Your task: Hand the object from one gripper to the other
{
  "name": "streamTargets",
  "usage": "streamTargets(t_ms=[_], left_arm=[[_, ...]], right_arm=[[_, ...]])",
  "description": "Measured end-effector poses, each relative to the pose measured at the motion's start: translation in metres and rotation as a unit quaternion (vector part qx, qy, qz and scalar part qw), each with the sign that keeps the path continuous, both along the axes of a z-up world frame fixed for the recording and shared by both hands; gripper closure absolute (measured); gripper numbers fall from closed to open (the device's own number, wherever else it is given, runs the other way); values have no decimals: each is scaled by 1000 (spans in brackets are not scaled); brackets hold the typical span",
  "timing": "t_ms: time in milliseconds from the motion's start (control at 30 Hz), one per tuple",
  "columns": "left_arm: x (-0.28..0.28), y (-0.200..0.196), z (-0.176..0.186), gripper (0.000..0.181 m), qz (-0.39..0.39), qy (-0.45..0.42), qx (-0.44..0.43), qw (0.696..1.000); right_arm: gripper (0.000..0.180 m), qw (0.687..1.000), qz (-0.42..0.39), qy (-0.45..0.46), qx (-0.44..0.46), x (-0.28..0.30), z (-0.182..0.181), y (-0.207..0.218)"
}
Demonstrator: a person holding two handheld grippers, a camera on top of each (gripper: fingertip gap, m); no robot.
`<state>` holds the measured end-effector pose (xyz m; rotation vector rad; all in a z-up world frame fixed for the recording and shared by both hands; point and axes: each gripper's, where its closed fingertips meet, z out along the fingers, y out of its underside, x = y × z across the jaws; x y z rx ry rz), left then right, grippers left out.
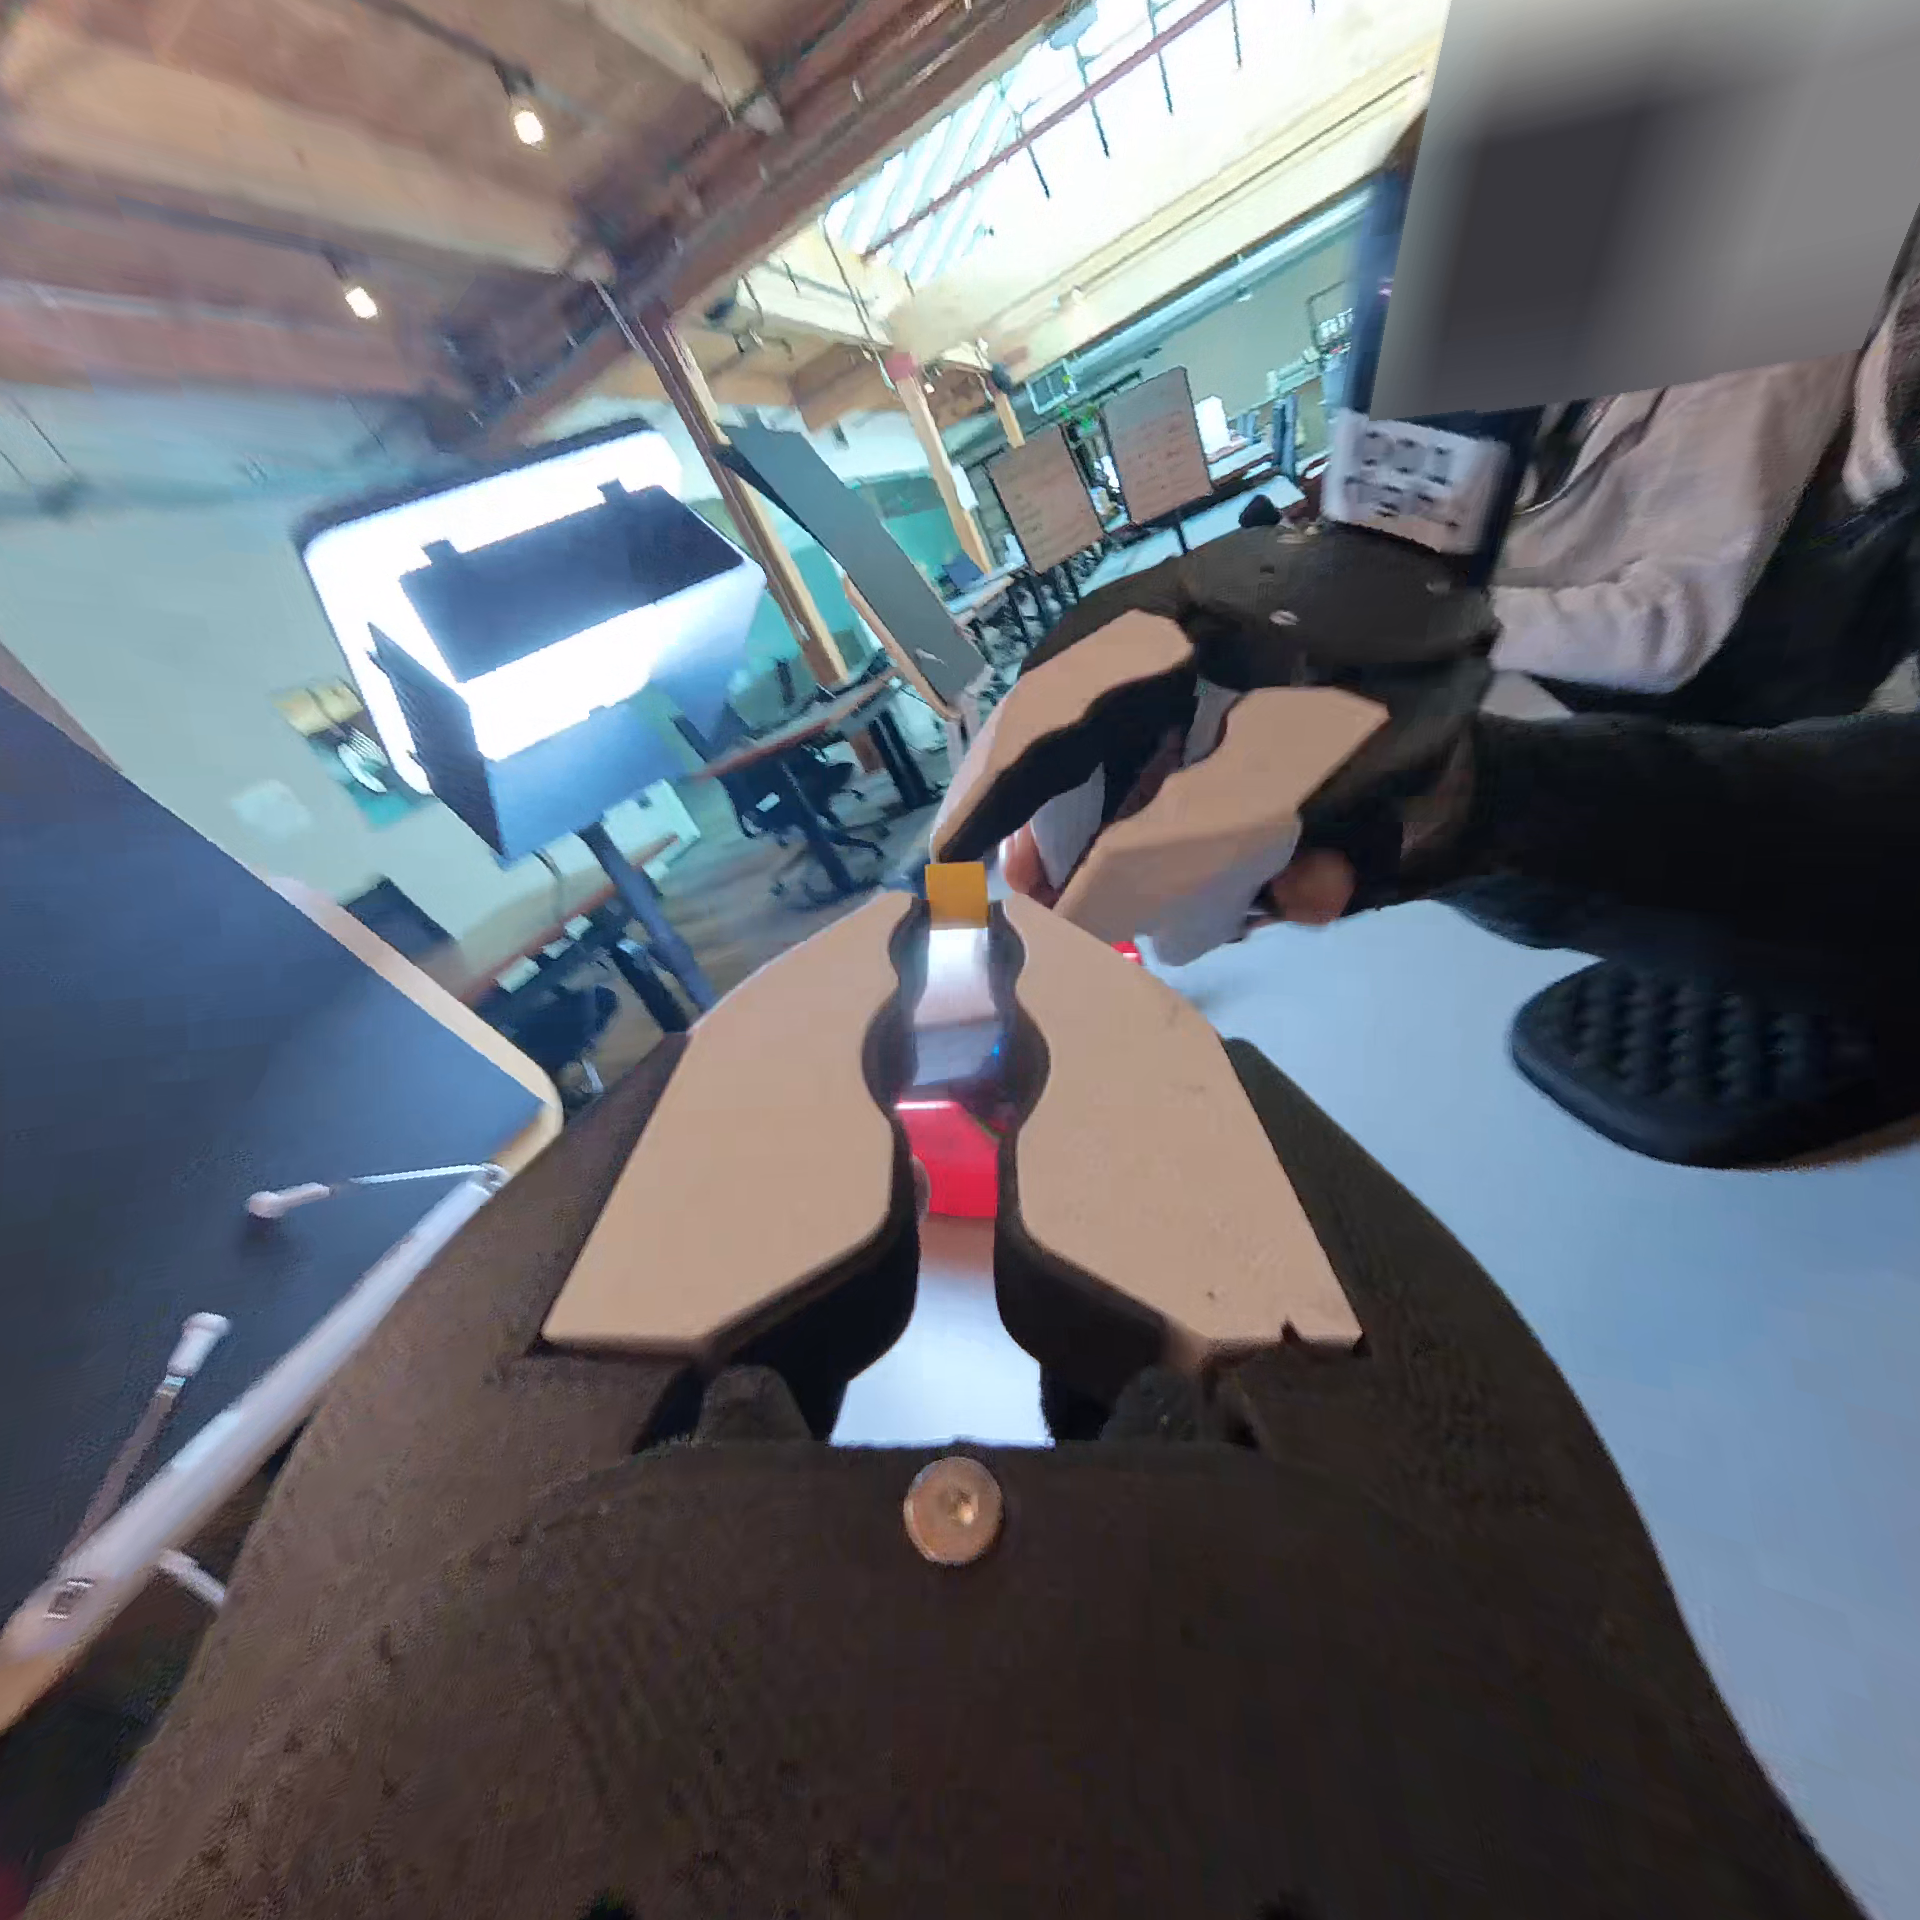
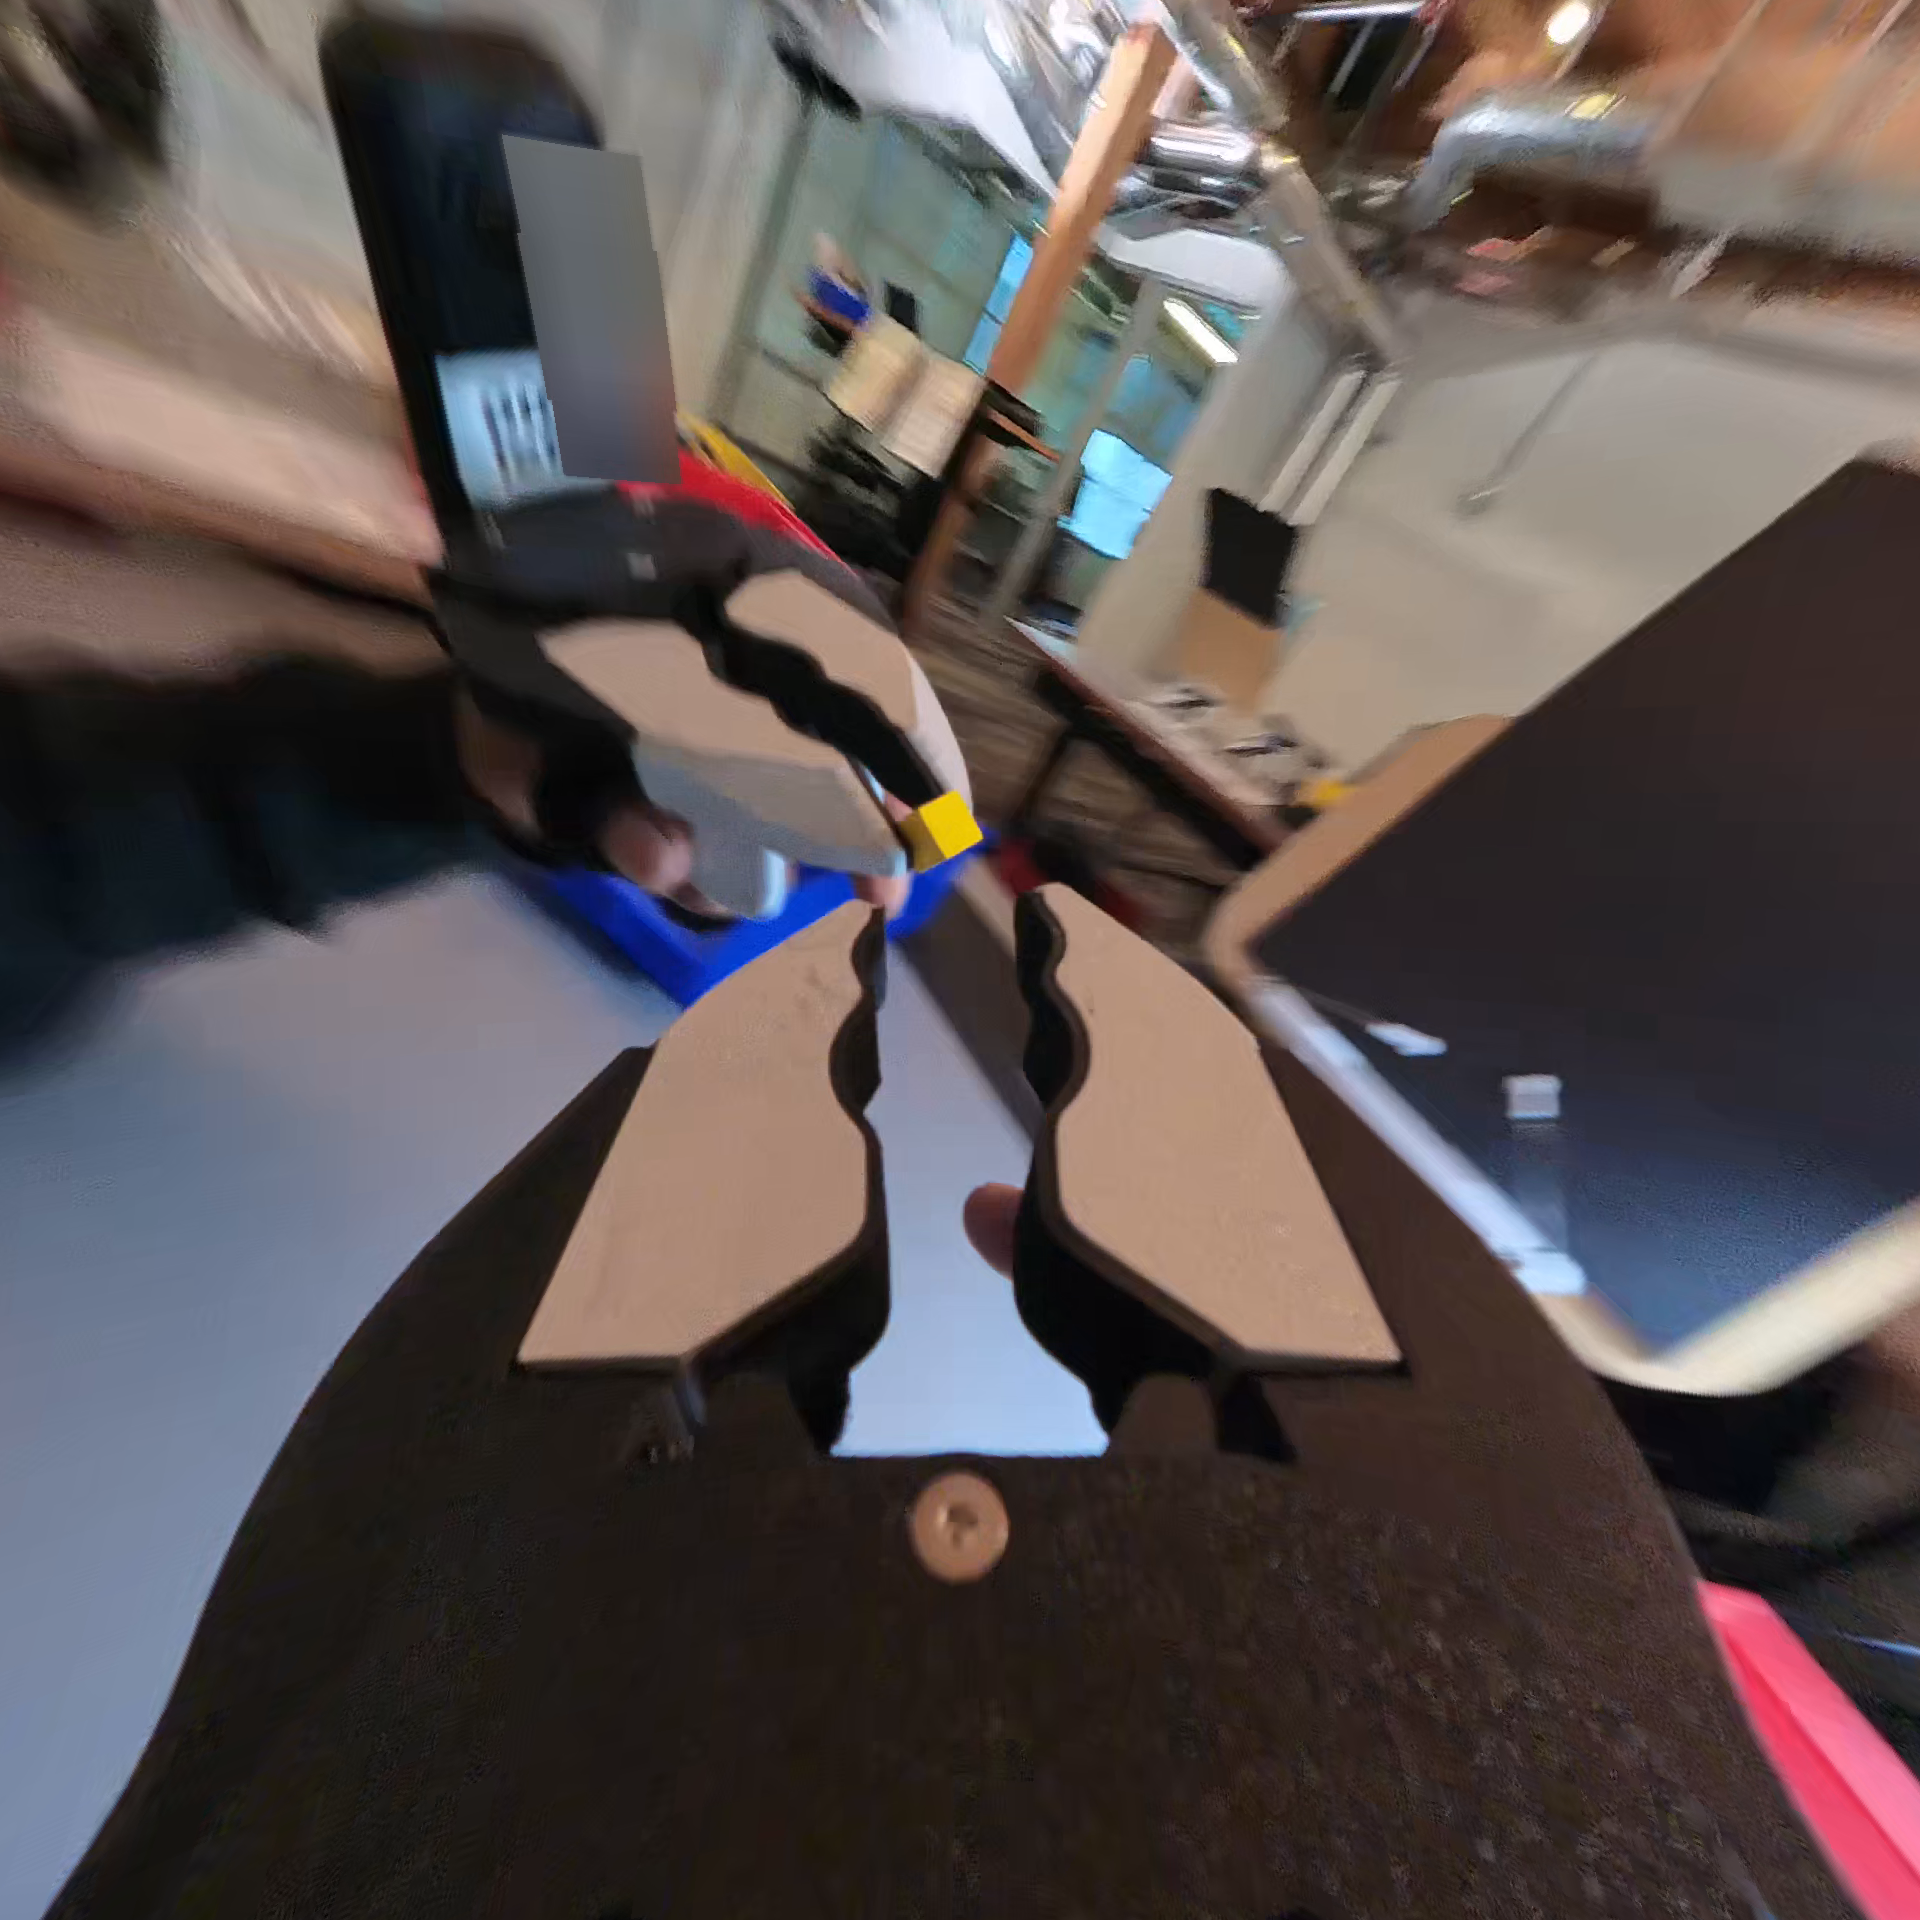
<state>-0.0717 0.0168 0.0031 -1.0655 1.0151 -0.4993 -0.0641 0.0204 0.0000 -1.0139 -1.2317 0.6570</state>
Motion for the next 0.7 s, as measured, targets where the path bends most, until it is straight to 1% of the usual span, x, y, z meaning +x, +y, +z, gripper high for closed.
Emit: streamTargets(t_ms=[67, 100, 167, 267, 300, 367, 467, 567, 633, 700], left_arm=[[-2, 0, 3, 170, 23, 10, 43, 999], [-2, 0, 4, 170, 37, 18, 67, 997], [1, -1, 3, 170, 59, 41, 114, 991], [7, -2, -2, 170, 84, 74, 171, 979], [10, -3, -3, 170, 87, 80, 183, 976], [13, -4, -6, 170, 88, 90, 196, 972], [13, -2, -8, 170, 95, 98, 204, 969], [12, -2, -5, 170, 89, 75, 190, 975], [10, 0, -5, 173, 66, 52, 142, 986], [6, 0, -3, 165, 18, 6, 58, 998]], right_arm=[[154, 987, 78, 44, -131, 4, 8, -6], [154, 978, 102, 55, -173, 5, 10, -7], [154, 966, 125, 61, -217, 5, 10, -8], [155, 955, 138, 57, -255, -1, 5, -11], [158, 954, 137, 59, -261, -2, 4, -11], [165, 955, 132, 59, -259, -4, 3, -10], [167, 961, 114, 48, -247, -4, 0, -8], [167, 974, 98, 51, -195, -3, 4, -8], [168, 987, 72, 59, -133, 1, 10, -7], [167, 996, 44, 62, -55, 6, 17, -8]])
